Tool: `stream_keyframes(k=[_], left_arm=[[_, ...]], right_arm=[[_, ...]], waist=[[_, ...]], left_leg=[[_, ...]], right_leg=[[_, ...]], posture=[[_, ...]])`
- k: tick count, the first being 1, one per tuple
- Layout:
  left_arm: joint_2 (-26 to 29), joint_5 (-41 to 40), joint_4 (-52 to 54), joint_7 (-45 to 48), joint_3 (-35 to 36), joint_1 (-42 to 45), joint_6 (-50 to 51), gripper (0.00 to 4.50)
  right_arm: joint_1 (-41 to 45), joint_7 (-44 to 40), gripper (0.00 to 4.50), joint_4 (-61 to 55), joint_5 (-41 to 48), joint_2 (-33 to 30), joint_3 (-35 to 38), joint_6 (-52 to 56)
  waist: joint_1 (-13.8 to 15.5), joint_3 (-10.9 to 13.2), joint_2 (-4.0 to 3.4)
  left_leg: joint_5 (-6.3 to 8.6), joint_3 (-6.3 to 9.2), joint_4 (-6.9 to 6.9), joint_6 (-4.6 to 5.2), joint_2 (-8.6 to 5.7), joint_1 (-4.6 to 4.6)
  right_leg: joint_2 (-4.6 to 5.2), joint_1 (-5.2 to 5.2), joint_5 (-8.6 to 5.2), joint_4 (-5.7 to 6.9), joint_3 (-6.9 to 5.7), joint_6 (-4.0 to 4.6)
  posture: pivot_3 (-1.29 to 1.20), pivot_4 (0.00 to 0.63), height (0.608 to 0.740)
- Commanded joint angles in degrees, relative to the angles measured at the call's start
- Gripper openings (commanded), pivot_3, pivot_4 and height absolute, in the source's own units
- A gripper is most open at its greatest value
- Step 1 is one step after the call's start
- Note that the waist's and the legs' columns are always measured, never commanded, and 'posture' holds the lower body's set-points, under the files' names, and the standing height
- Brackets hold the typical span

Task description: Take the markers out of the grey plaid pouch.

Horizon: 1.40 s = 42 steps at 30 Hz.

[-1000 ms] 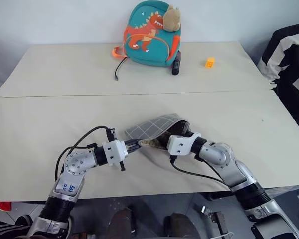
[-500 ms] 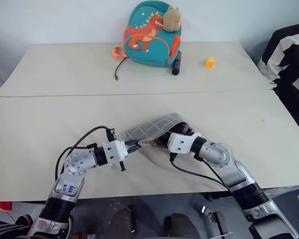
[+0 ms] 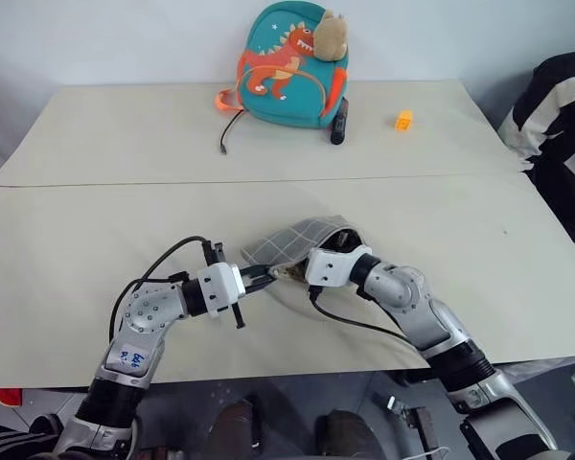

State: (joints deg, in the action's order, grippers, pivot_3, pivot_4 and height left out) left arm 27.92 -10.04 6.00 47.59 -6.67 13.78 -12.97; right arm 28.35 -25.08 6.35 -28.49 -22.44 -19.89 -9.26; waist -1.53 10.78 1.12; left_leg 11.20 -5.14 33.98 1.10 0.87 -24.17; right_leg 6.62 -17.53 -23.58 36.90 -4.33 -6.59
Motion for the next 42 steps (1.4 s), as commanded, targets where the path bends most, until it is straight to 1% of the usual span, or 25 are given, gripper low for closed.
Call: stream_keyframes(k=[1, 4, 6, 9, 11, 12, 13, 16, 21, 26, 30, 33, 35, 37, 38, 41, 42], left_arm=[[-0.19, -2.06, 4.12, 0.83, -0.06, 0.90, -0.36, 0.00], [-0.44, -2.18, 4.09, 0.73, 0.13, 0.70, 0.00, 0.00], [-0.19, -1.91, 3.69, 0.97, 0.14, 0.25, -0.21, 0.00], [-0.26, -2.05, 3.21, 0.53, 0.87, -0.23, 0.03, 0.00], [-0.27, -1.92, 2.79, 0.22, 1.19, -0.31, 0.30, 0.00], [-0.11, -1.52, 2.51, 0.17, 1.19, -0.31, 0.07, 0.00], [-0.05, -1.34, 2.31, 0.13, 1.20, -0.31, 0.01, 0.00], [-0.17, -0.35, 1.85, -0.72, 1.44, -0.30, -0.05, 0.00], [-0.36, 1.84, 0.84, -2.41, 1.18, -0.05, -0.34, 0.00], [-0.67, 3.63, 0.23, -3.81, 0.73, -0.33, -0.61, 0.00], [-0.52, 4.67, -0.57, -4.62, 1.12, -0.41, -1.04, 0.00], [-1.16, 5.08, -0.90, -6.08, 1.49, 0.22, -0.91, 0.00], [-1.86, 5.53, -1.30, -7.79, 2.04, 0.87, -0.57, 0.00], [-1.69, 6.72, -1.74, -8.94, 2.49, 0.95, -0.84, 0.00], [-1.32, 7.17, -1.94, -8.77, 2.39, 0.74, -1.31, 0.00], [-0.30, 8.89, -3.05, -8.47, 1.76, 0.10, -3.71, 0.00], [-0.08, 9.60, -3.41, -8.31, 1.18, -0.07, -4.55, 0.00]], right_arm=[[0.66, -0.31, 3.56, 0.04, -0.01, 0.41, -0.08, 1.52], [0.80, -0.98, 3.56, 0.12, 0.90, 0.81, 0.11, 2.02], [0.99, -1.03, 3.19, -0.31, 1.22, 0.80, 0.43, 2.11], [0.49, -1.89, 2.41, -1.16, 1.76, 0.20, 0.37, 1.77], [0.10, -2.16, 1.76, -1.62, 1.86, -0.01, 0.46, 1.66], [0.00, -2.21, 1.31, -1.87, 1.88, -0.05, 0.55, 1.71], [-0.03, -2.50, 1.17, -2.34, 2.24, -0.04, 0.78, 1.94], [-0.15, -3.98, 1.14, -4.02, 4.20, 0.04, 1.32, 2.12], [-0.76, -9.78, 1.14, -10.27, 8.43, -2.61, 2.65, 3.74], [-1.25, -13.05, 1.14, -13.95, 10.73, -4.85, 3.70, 6.27], [-1.56, -17.89, 1.14, -16.25, 10.98, -8.67, 3.99, 9.58], [-1.71, -19.62, 1.14, -17.15, 11.06, -9.57, 3.40, 11.51], [-2.25, -20.13, 1.14, -17.33, 11.19, -10.18, 3.18, 10.69], [-4.03, -22.90, 1.14, -18.88, 17.39, -9.63, 4.31, 9.60], [-4.29, -23.22, 1.14, -19.27, 18.95, -9.51, 5.22, 9.95], [-3.61, -22.60, 1.14, -20.70, 23.46, -7.47, 8.18, 16.49], [-2.89, -22.73, 1.14, -20.37, 23.17, -7.73, 8.05, 16.49]], waist=[[-0.02, 0.00, 0.00], [-0.02, 0.00, 0.00], [-0.02, 0.00, 0.00], [-0.01, 0.00, 0.00], [-0.02, 0.00, 0.00], [-0.03, 0.00, 0.00], [-0.03, 0.00, 0.00], [-0.03, 0.00, 0.00], [0.06, 0.00, 0.00], [0.03, 0.00, 0.00], [0.12, 0.00, 0.00], [0.07, 0.00, 0.00], [0.08, 0.00, 0.00], [0.10, 0.00, 0.02], [0.10, 0.00, 0.02], [0.10, 0.01, 0.03], [0.06, 0.01, 0.02]], left_leg=[[0.00, -0.01, 0.00, 0.00, 0.00, 0.00], [0.00, -0.01, 0.00, 0.00, 0.00, 0.00], [0.00, -0.01, 0.00, 0.00, 0.00, 0.00], [0.00, 0.00, 0.00, 0.00, 0.00, 0.00], [0.00, 0.00, 0.00, 0.00, 0.00, 0.00], [0.00, 0.00, 0.00, 0.00, 0.00, 0.00], [0.00, 0.00, 0.00, 0.00, 0.00, 0.01], [0.00, 0.00, 0.00, 0.00, 0.00, 0.01], [0.00, 0.00, 0.00, 0.01, 0.00, -0.01], [0.01, 0.01, 0.00, 0.01, 0.00, 0.00], [0.01, 0.00, 0.00, 0.02, 0.00, -0.01], [0.01, 0.00, 0.00, 0.02, 0.00, 0.00], [0.01, 0.00, 0.00, 0.02, 0.01, 0.00], [0.01, 0.00, 0.00, 0.02, 0.00, 0.00], [0.01, 0.01, 0.00, 0.02, 0.01, 0.00], [0.01, 0.00, 0.00, 0.02, 0.00, -0.01], [0.01, 0.00, 0.01, 0.02, 0.00, 0.00]], right_leg=[[0.00, 0.00, 0.00, 0.00, 0.00, 0.00], [-0.01, 0.00, 0.00, 0.00, 0.00, 0.00], [-0.01, 0.00, 0.00, 0.00, 0.00, 0.00], [0.00, 0.00, 0.00, 0.00, 0.01, 0.00], [0.00, 0.00, 0.00, 0.00, 0.02, 0.00], [0.00, 0.00, 0.00, 0.00, 0.02, 0.00], [-0.01, 0.00, 0.00, 0.00, 0.02, 0.00], [0.00, 0.00, 0.00, 0.00, 0.03, 0.00], [0.01, 0.00, 0.00, -0.01, 0.03, 0.00], [0.01, 0.00, 0.00, -0.01, 0.03, 0.00], [0.01, 0.00, 0.00, -0.02, 0.02, 0.00], [0.01, 0.01, 0.00, -0.02, 0.01, 0.00], [0.01, 0.00, 0.00, -0.02, 0.01, 0.00], [0.01, 0.00, 0.00, -0.02, -0.02, 0.00], [0.01, 0.02, 0.00, -0.03, -0.02, 0.00], [0.01, 0.03, 0.00, -0.04, -0.06, 0.00], [0.01, 0.04, 0.00, -0.03, -0.07, 0.00]], posture=[[0.00, 0.150, 0.740], [0.00, 0.150, 0.740], [0.00, 0.150, 0.740], [0.00, 0.150, 0.740], [0.00, 0.150, 0.740], [0.00, 0.150, 0.740], [0.00, 0.150, 0.740], [0.00, 0.150, 0.740], [0.00, 0.150, 0.740], [0.00, 0.150, 0.740], [0.00, 0.150, 0.740], [0.00, 0.150, 0.740], [0.00, 0.150, 0.740], [0.00, 0.150, 0.740], [0.00, 0.150, 0.740], [0.00, 0.150, 0.740], [0.00, 0.150, 0.740]])
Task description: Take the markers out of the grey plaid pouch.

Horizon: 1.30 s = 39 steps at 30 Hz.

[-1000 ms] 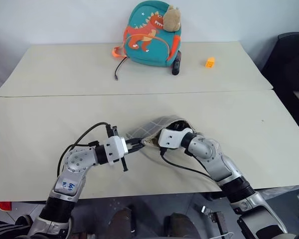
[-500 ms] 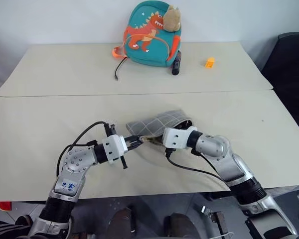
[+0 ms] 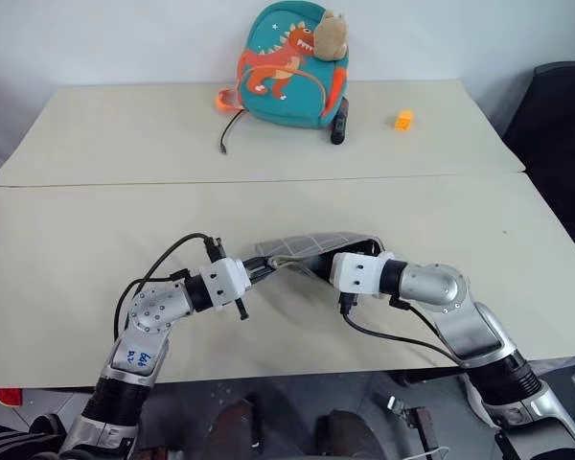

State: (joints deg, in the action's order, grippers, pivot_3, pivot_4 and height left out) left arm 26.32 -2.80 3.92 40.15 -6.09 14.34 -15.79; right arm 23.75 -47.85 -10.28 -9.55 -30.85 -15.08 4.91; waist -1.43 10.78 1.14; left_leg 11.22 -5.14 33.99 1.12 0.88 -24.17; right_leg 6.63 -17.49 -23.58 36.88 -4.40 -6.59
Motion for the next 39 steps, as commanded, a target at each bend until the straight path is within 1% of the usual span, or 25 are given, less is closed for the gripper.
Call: stream_keyframes(k=[1, 3, 4, 6, 8, 10, 14, 19, 23, 27, 28, 31, 33, 35, 36, 38, 39], left_arm=[[1.33, 2.45, -1.45, -0.95, 0.16, -0.67, -1.81, 0.00], [0.46, 2.21, -1.23, -1.70, -0.35, -0.15, -1.24, 0.00], [-0.34, 1.53, -0.88, -1.63, -0.92, 0.14, -0.98, 0.00], [-1.33, 1.05, -0.25, -1.18, -2.12, 0.49, -0.76, 0.00], [-1.70, 1.92, 0.17, -1.24, -2.96, 0.46, -0.34, 0.00], [-1.80, 2.48, 0.38, -1.60, -3.22, 0.32, 0.01, 0.00], [0.04, 5.21, -1.89, -3.81, -1.37, 0.15, -0.56, 0.00], [1.57, 6.32, -4.23, -5.90, 0.64, 1.22, -1.76, 0.00], [2.17, 7.57, -5.93, -7.38, 0.96, 2.34, -2.91, 0.00], [2.26, 8.17, -6.51, -8.62, 1.38, 2.23, -3.37, 0.00], [2.36, 7.96, -6.54, -8.77, 1.74, 2.18, -3.22, 0.00], [2.21, 5.36, -6.27, -8.37, 3.20, 1.85, -2.16, 0.00], [1.80, 1.61, -5.65, -6.65, 4.18, 1.33, -0.85, 0.00], [1.38, -2.21, -5.23, -4.93, 5.05, 0.58, -0.21, 0.00], [1.33, -3.02, -5.13, -4.58, 5.32, 0.40, -0.11, 0.00], [1.63, -3.27, -5.11, -4.26, 5.57, 0.36, -0.11, 0.00], [1.67, -3.31, -5.15, -4.19, 5.68, 0.41, -0.14, 0.00]], right_arm=[[2.27, -0.43, 1.14, -3.35, 3.47, -0.06, 2.71, 1.65], [3.08, 0.02, 1.14, -3.33, 3.90, 0.46, 2.69, 2.26], [3.73, -0.32, 1.14, -2.75, 1.26, -0.63, 0.69, 0.03], [4.32, 0.37, 1.14, -2.27, -0.50, -0.33, -0.75, 0.31], [4.33, 2.29, 1.14, -3.05, 2.25, 3.27, 0.69, 4.64], [4.44, 1.92, 1.14, -3.67, 2.57, 3.76, 0.78, 5.38], [4.45, -1.14, 1.14, -4.56, 3.89, 0.30, 2.47, 2.91], [5.64, -3.81, 1.14, -4.34, 6.70, -2.82, 4.36, 1.79], [6.19, -5.77, 1.14, -5.93, 11.75, -3.12, 6.05, 3.47], [4.73, -6.89, 1.14, -5.92, 12.27, -4.89, 5.98, 2.07], [4.38, -7.26, 1.14, -6.24, 13.04, -5.29, 6.50, 2.18], [3.92, -8.89, 1.14, -7.93, 18.50, -6.61, 9.39, 7.59], [3.11, -11.15, 1.14, -4.65, 16.41, -11.59, 10.31, 7.05], [1.65, -9.34, 1.14, 2.64, 8.26, -17.95, 8.42, 5.02], [1.15, -8.24, 1.14, 5.19, 5.69, -19.90, 7.59, 4.94], [1.40, -4.86, 1.14, 8.28, 4.12, -19.90, 8.05, 9.81], [2.13, -3.04, 1.14, 8.94, 4.35, -18.67, 8.93, 13.47]], waist=[[-0.07, 0.00, 0.00], [-0.05, 0.00, 0.00], [-0.05, 0.00, 0.00], [-0.01, 0.00, 0.00], [0.09, 0.00, 0.00], [0.05, 0.00, 0.00], [0.14, 0.00, 0.00], [-0.03, 0.00, 0.00], [-0.02, 0.00, 0.00], [-0.01, 0.00, 0.01], [-0.01, 0.00, 0.01], [0.00, 0.01, 0.02], [0.13, 0.01, 0.02], [0.41, 0.03, 0.05], [0.66, 0.03, 0.05], [0.88, 0.03, 0.05], [0.96, 0.03, 0.05]], left_leg=[[0.00, 0.00, 0.01, 0.00, 0.00, 0.01], [0.00, 0.00, 0.01, 0.00, 0.00, 0.01], [0.00, 0.00, 0.01, 0.00, 0.00, 0.01], [0.00, -0.01, 0.01, 0.01, 0.00, 0.00], [0.00, 0.02, 0.01, 0.00, 0.00, 0.00], [0.00, 0.02, 0.00, 0.00, 0.00, -0.01], [0.01, 0.00, 0.01, 0.01, -0.01, -0.01], [0.01, -0.01, 0.01, 0.01, -0.01, 0.00], [0.02, 0.01, 0.00, 0.02, 0.01, 0.01], [0.02, -0.01, 0.00, 0.02, 0.00, 0.00], [0.02, -0.01, 0.00, 0.02, 0.00, 0.00], [0.02, 0.00, 0.00, 0.02, 0.01, 0.00], [0.03, 0.00, 0.02, 0.03, 0.00, -0.01], [0.06, 0.01, 0.07, 0.09, -0.01, -0.01], [0.07, 0.00, 0.08, 0.10, -0.01, 0.00], [0.07, -0.02, 0.10, 0.10, -0.01, -0.01], [0.06, -0.04, 0.10, 0.09, -0.01, -0.01]], right_leg=[[0.00, 0.00, 0.00, 0.01, 0.01, 0.00], [0.00, -0.01, 0.00, 0.01, 0.00, 0.00], [0.00, -0.01, 0.00, 0.00, 0.00, 0.00], [0.01, -0.03, 0.00, 0.01, 0.01, 0.00], [0.01, -0.02, 0.00, 0.01, 0.02, 0.00], [0.01, -0.02, 0.00, 0.00, 0.03, 0.00], [0.01, -0.01, 0.00, 0.00, -0.01, 0.00], [0.01, -0.03, 0.00, 0.00, -0.01, 0.00], [0.01, -0.03, 0.00, 0.00, 0.00, 0.00], [0.02, -0.02, 0.00, 0.00, -0.02, 0.00], [0.02, -0.02, 0.00, 0.00, -0.03, 0.00], [0.02, -0.02, 0.00, 0.00, -0.02, 0.00], [0.04, -0.02, 0.00, -0.01, -0.02, -0.01], [0.07, 0.02, 0.01, -0.04, -0.01, -0.03], [0.09, 0.04, 0.02, -0.06, 0.00, -0.03], [0.10, 0.04, 0.02, -0.12, 0.02, -0.03], [0.10, 0.02, 0.02, -0.13, 0.03, -0.03]], posture=[[0.00, 0.150, 0.740], [0.00, 0.150, 0.740], [0.00, 0.150, 0.740], [0.00, 0.150, 0.740], [0.00, 0.150, 0.740], [0.00, 0.150, 0.740], [0.00, 0.150, 0.740], [0.00, 0.150, 0.740], [0.00, 0.150, 0.740], [0.00, 0.150, 0.740], [0.00, 0.150, 0.740], [0.00, 0.150, 0.740], [0.00, 0.150, 0.740], [0.00, 0.150, 0.740], [0.00, 0.150, 0.740], [0.00, 0.150, 0.740], [0.00, 0.150, 0.740]])
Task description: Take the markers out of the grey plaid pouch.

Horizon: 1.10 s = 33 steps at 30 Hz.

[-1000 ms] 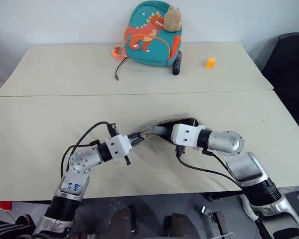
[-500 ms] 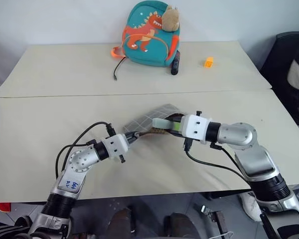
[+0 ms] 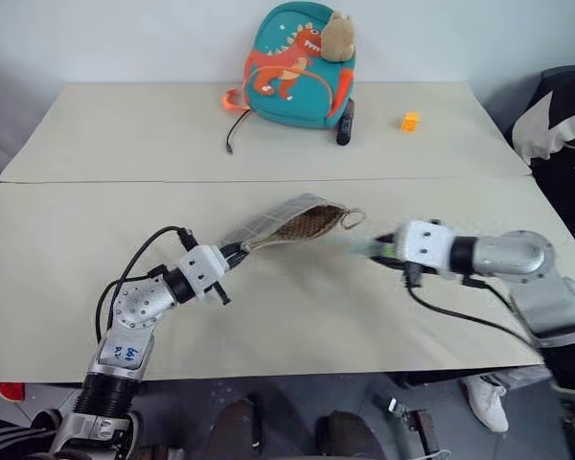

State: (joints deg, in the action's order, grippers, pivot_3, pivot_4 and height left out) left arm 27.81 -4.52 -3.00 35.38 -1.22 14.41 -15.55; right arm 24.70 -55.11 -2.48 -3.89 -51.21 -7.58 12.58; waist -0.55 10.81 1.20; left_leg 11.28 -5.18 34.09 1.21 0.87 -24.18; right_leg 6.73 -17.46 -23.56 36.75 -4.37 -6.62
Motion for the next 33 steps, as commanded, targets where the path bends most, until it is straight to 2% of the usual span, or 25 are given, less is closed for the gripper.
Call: stream_keyframes(k=[1, 4, 11, 16, 20, 24, 27, 29, 33], left_arm=[[0.14, -1.59, 1.75, 0.65, 0.90, 0.37, -0.38, 0.00], [-0.17, -1.63, 1.86, 0.87, 0.85, 0.45, -0.38, 0.00], [-1.07, -1.49, 2.71, 1.02, 0.28, 0.42, -0.43, 0.00], [-1.24, -1.40, 2.50, 1.24, 0.36, 0.68, -0.34, 0.00], [-1.38, -1.56, 2.52, 1.39, 0.28, 0.52, -0.42, 0.00], [-1.71, -1.74, 2.41, 1.72, 0.21, 0.70, -0.51, 0.00], [-1.81, -1.62, 2.45, 1.85, 0.27, 1.00, -0.36, 0.00], [-1.91, -1.66, 2.39, 1.91, 0.29, 1.17, -0.31, 0.00], [-2.01, -1.86, 2.68, 2.28, 0.11, 1.40, -0.28, 0.00]], right_arm=[[2.18, 6.64, 1.14, 1.33, -0.02, 4.00, 3.19, 10.09], [2.43, 6.49, 1.14, -1.28, 4.73, 7.34, 5.70, 20.60], [4.56, 15.00, 1.14, 2.65, 4.10, 10.74, 8.68, 29.17], [4.69, 14.78, 2.79, 0.85, 7.80, 11.92, 9.91, 33.25], [7.94, 15.43, 4.14, -0.68, 10.69, 13.93, 11.59, 30.48], [8.97, 12.86, 4.14, -5.21, 17.08, 17.76, 13.95, 25.03], [6.71, 9.67, 4.14, -10.18, 16.97, 18.31, 10.61, 15.67], [5.40, 8.96, 4.14, -12.17, 17.23, 19.06, 8.54, 13.78], [2.73, 8.72, 2.86, -13.34, 14.97, 19.58, 3.52, 10.67]], waist=[[-0.17, 0.00, 0.00], [-0.95, 0.00, 0.00], [-0.84, 0.00, 0.00], [-0.54, 0.00, 0.00], [-0.92, 0.00, 0.00], [-0.98, 0.00, 0.00], [-0.84, 0.00, 0.00], [-0.73, 0.00, 0.00], [-0.76, 0.00, 0.00]], left_leg=[[-0.01, 0.00, -0.01, -0.02, 0.00, 0.00], [-0.06, -0.08, -0.03, -0.10, 0.09, 0.01], [-0.02, -0.05, -0.01, -0.04, 0.05, 0.00], [0.00, -0.03, -0.02, -0.02, 0.04, -0.01], [0.00, -0.06, -0.03, -0.02, 0.04, -0.02], [0.00, -0.07, -0.08, -0.03, 0.06, -0.02], [0.03, -0.04, -0.11, -0.03, 0.06, -0.02], [0.05, -0.05, -0.11, -0.01, 0.04, -0.03], [0.06, -0.07, -0.08, 0.01, 0.02, -0.03]], right_leg=[[-0.01, -0.01, 0.00, 0.01, 0.00, 0.00], [-0.11, -0.04, 0.00, 0.04, -0.08, 0.01], [-0.05, -0.02, 0.01, 0.05, -0.06, 0.00], [-0.03, -0.02, 0.01, 0.04, 0.00, 0.00], [-0.04, -0.06, 0.01, 0.05, -0.02, 0.00], [-0.07, -0.09, 0.01, 0.06, -0.05, 0.00], [-0.07, -0.09, 0.01, 0.04, -0.02, 0.00], [-0.05, -0.07, 0.02, 0.02, -0.02, -0.02], [-0.04, -0.06, 0.05, 0.01, -0.04, -0.08]], posture=[[0.00, 0.150, 0.740], [0.00, 0.150, 0.740], [0.00, 0.150, 0.740], [0.00, 0.150, 0.740], [0.00, 0.150, 0.740], [0.00, 0.150, 0.740], [0.00, 0.150, 0.740], [0.00, 0.150, 0.740], [0.00, 0.150, 0.740]])
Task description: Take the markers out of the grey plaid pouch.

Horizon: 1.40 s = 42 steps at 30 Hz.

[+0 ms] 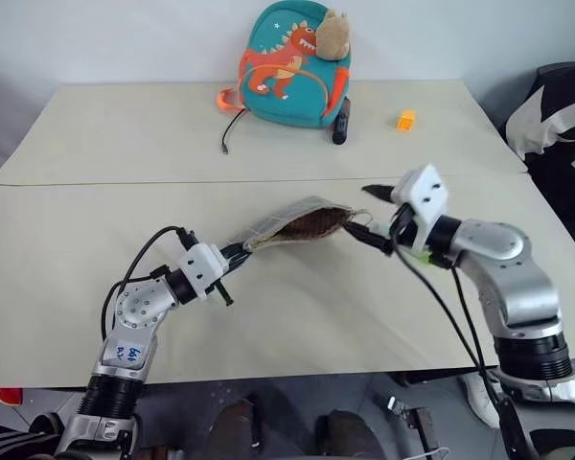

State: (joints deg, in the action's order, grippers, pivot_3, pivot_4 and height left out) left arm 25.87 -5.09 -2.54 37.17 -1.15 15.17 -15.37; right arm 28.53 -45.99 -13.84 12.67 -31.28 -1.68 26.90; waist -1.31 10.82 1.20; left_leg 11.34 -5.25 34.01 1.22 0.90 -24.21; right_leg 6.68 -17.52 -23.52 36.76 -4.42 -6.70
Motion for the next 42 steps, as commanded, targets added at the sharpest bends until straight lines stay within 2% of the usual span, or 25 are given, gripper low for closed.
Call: stream_keyframes(k=[1, 5, 8, 14, 20, 25, 28, 33, 42], left_arm=[[-0.07, -1.36, 2.33, 0.65, -0.04, 0.67, -0.53, 0.00], [0.02, -2.52, 2.93, 2.28, -0.15, 0.56, -0.60, 0.00], [0.12, -3.22, 5.18, 3.89, -1.20, 0.06, 0.61, 0.00], [-0.66, -3.77, 8.27, 4.57, -2.47, -0.46, 2.33, 0.00], [-0.81, -4.21, 10.72, 6.73, -4.74, 0.25, 3.53, 0.00], [-1.99, -5.13, 10.72, 7.05, -5.81, 1.06, 5.68, 0.00], [-2.61, -5.70, 11.42, 7.02, -6.10, 0.81, 7.04, 0.00], [-3.46, -7.25, 12.51, 6.18, -4.95, 0.48, 9.55, 0.00], [-3.00, -10.60, 12.92, 8.63, -3.86, 1.07, 11.10, 0.00]], right_arm=[[-1.67, -0.35, 2.53, -1.98, -2.60, -0.34, -3.79, -4.77], [-1.04, 1.93, 1.09, 1.09, -8.34, -0.46, -7.71, -9.48], [0.75, 3.50, 0.04, 3.59, -7.08, 1.51, -6.24, -9.08], [0.85, 4.28, 0.04, 6.17, -10.54, 1.37, -8.32, -12.41], [3.96, 8.13, 0.04, 9.50, -25.29, 0.69, -17.39, -21.66], [5.81, 7.95, 0.04, 12.81, -26.80, 2.15, -18.25, -25.29], [7.34, 8.12, 0.86, 13.29, -26.16, 4.11, -17.55, -26.11], [7.19, 7.18, 2.57, 11.32, -31.30, 3.75, -20.79, -28.09], [6.65, 8.17, 2.57, 12.88, -36.09, 2.39, -20.92, -31.78]], waist=[[-0.03, 0.00, 0.00], [-0.15, 0.00, 0.00], [-0.15, 0.00, 0.00], [-0.11, 0.00, 0.00], [-0.30, 0.00, 0.00], [-0.19, 0.00, 0.00], [-0.18, 0.00, 0.00], [-0.19, 0.00, 0.00], [-0.20, 0.00, 0.00]], left_leg=[[0.00, -0.01, 0.00, 0.00, -0.01, 0.00], [-0.01, -0.01, 0.00, -0.01, 0.00, 0.01], [-0.01, -0.01, 0.00, -0.02, 0.00, 0.01], [-0.01, 0.02, 0.00, -0.02, 0.00, 0.00], [-0.02, -0.03, 0.01, -0.03, 0.00, 0.02], [-0.03, -0.03, 0.01, -0.04, 0.01, 0.02], [-0.03, -0.03, 0.04, -0.04, 0.00, 0.01], [-0.03, -0.01, 0.05, -0.04, 0.00, 0.02], [-0.03, -0.02, 0.05, -0.04, 0.00, 0.01]], right_leg=[[0.00, -0.01, 0.00, 0.00, 0.00, 0.00], [-0.01, -0.02, 0.00, 0.01, 0.00, 0.00], [-0.01, -0.02, 0.00, 0.01, 0.00, 0.00], [-0.01, -0.01, 0.00, 0.00, 0.02, 0.00], [-0.02, -0.03, 0.00, 0.01, 0.01, 0.00], [-0.04, -0.04, 0.00, 0.02, 0.02, 0.00], [-0.03, -0.01, 0.00, 0.02, 0.02, 0.00], [-0.03, -0.01, 0.00, 0.04, 0.03, 0.01], [-0.03, -0.01, 0.00, 0.03, 0.03, 0.01]], posture=[[0.00, 0.150, 0.740], [0.00, 0.150, 0.740], [0.00, 0.150, 0.740], [0.00, 0.150, 0.740], [0.00, 0.150, 0.740], [0.00, 0.150, 0.740], [0.00, 0.150, 0.740], [0.00, 0.150, 0.740], [0.00, 0.150, 0.740]])
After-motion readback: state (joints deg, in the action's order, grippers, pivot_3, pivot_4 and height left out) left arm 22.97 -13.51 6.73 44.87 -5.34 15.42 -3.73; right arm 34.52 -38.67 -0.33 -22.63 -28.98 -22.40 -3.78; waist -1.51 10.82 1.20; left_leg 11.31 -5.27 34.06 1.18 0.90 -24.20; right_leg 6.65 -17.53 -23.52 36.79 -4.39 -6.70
